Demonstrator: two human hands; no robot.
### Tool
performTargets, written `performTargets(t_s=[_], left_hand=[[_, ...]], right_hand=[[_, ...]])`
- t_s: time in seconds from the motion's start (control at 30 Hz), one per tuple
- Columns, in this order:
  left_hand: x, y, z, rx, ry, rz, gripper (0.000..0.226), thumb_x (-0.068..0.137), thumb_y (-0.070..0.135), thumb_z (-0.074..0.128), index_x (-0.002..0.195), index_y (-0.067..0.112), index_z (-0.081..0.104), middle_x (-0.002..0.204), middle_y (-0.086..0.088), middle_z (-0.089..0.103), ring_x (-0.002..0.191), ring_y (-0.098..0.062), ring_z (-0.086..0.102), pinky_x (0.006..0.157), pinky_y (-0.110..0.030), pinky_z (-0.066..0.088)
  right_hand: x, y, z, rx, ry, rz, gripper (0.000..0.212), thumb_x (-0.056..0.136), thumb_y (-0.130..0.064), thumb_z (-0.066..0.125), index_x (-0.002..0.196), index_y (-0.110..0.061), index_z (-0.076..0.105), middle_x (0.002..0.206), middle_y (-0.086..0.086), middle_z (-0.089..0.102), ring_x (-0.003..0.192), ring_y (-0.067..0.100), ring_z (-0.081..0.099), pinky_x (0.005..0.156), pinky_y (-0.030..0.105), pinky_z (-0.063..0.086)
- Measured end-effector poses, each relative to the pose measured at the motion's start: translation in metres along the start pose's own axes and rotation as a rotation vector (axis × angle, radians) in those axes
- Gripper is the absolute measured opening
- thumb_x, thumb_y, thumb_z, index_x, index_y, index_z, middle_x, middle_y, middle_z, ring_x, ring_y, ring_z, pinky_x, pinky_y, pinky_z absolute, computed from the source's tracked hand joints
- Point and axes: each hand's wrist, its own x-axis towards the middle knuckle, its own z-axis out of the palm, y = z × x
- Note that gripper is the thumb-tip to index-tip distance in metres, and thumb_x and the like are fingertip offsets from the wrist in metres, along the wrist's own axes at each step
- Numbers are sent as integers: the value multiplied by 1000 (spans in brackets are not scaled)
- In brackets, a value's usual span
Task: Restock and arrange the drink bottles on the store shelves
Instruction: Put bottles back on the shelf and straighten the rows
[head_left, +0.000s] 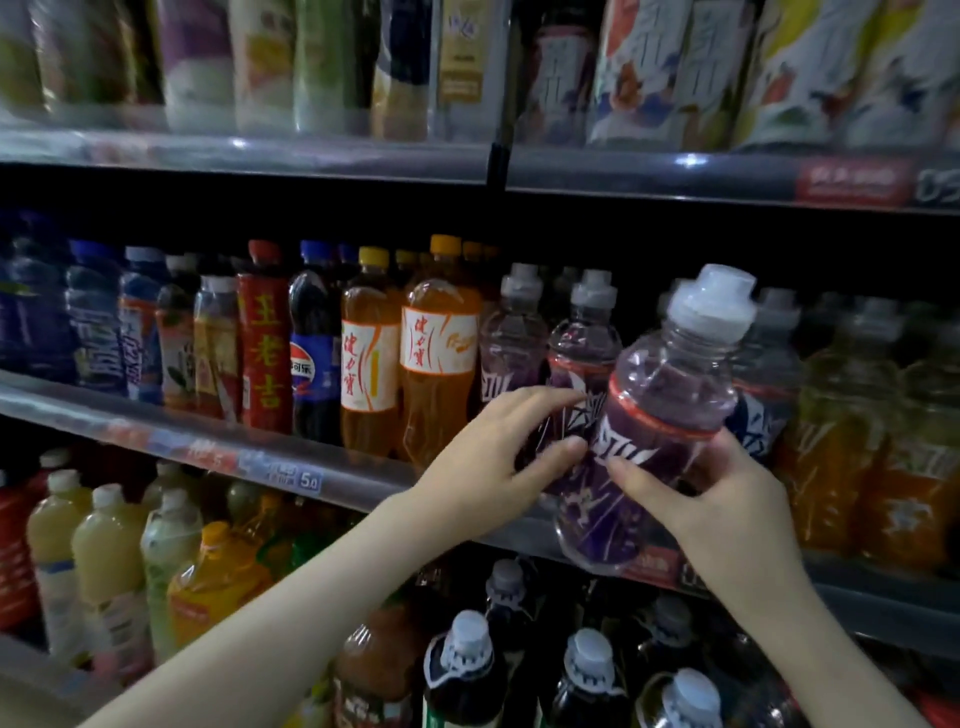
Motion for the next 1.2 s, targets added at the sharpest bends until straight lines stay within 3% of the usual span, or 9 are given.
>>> performTargets(t_s=[0.13, 0.27, 0.37, 0.5, 0.67, 0.77, 0.9, 1.0, 1.2], left_hand=[[20, -17, 33, 393, 347, -32, 54, 94, 35, 43, 145, 18, 36, 149, -16, 35, 140, -31, 27, 117, -46, 17], [42, -31, 48, 509, 320, -210, 64, 91, 43, 35, 151, 24, 23, 153, -26, 21, 142, -44, 17, 112, -55, 5], [53, -24, 55, 481, 412, -190, 59, 92, 40, 36, 148, 22, 32, 152, -25, 25, 141, -42, 20, 112, -58, 9], [66, 2, 67, 500, 415, -67, 72, 88, 51, 43, 151, 22, 23, 155, -18, 24, 145, -32, 12, 113, -53, -3], [88, 26, 99, 592, 253, -68, 99, 74, 61, 63, 151, 22, 16, 134, -24, 52, 143, -35, 24, 111, -53, -13], [96, 32, 112, 531, 279, -141, 112, 61, 47, 78, 150, 20, 16, 113, -23, 61, 134, -36, 37, 110, -54, -5], [89, 33, 110, 260, 407, -138, 102, 66, 36, 77, 145, 23, 14, 115, -21, 47, 122, -32, 27, 102, -57, 28], [76, 28, 108, 186, 507, -93, 93, 71, 37, 75, 143, 23, 18, 114, -14, 39, 114, -36, 34, 88, -54, 43], [59, 24, 105, 43, 640, -80, 90, 70, 40, 74, 138, 17, 18, 127, -2, 26, 124, -25, 27, 100, -44, 34]], right_hand=[[9, 3, -24, -78, 143, 76, 29, 67, -39, 78, 90, -27, 66, 75, -20, 69, 75, -14, 60, 60, 6, 43], [15, 5, -40, -144, 181, 122, 25, 73, -36, 78, 90, -23, 65, 82, -16, 67, 70, -11, 58, 55, 5, 40], [20, 8, -46, -168, 223, 122, 26, 73, -34, 79, 92, -21, 66, 85, -17, 66, 70, -13, 55, 53, 1, 38], [24, 12, -55, -195, 275, 125, 29, 73, -38, 78, 92, -21, 65, 87, -13, 67, 80, -4, 58, 62, 12, 39], [21, 13, -71, -197, 308, 133, 28, 73, -37, 79, 92, -21, 65, 85, -16, 66, 78, -6, 55, 63, 14, 37], [15, 14, -83, -217, 310, 142, 26, 73, -37, 78, 90, -23, 64, 83, -19, 64, 74, -9, 53, 60, 9, 34], [7, 16, -99, -235, 354, 118, 26, 73, -37, 77, 89, -22, 63, 83, -19, 63, 75, -8, 53, 62, 11, 35], [4, 17, -108, -245, 388, 92, 27, 73, -38, 76, 91, -23, 62, 84, -21, 62, 76, -10, 53, 64, 10, 34], [1, 25, -115, -253, 408, 110, 28, 74, -38, 76, 94, -23, 63, 85, -22, 62, 76, -12, 53, 64, 9, 35]])
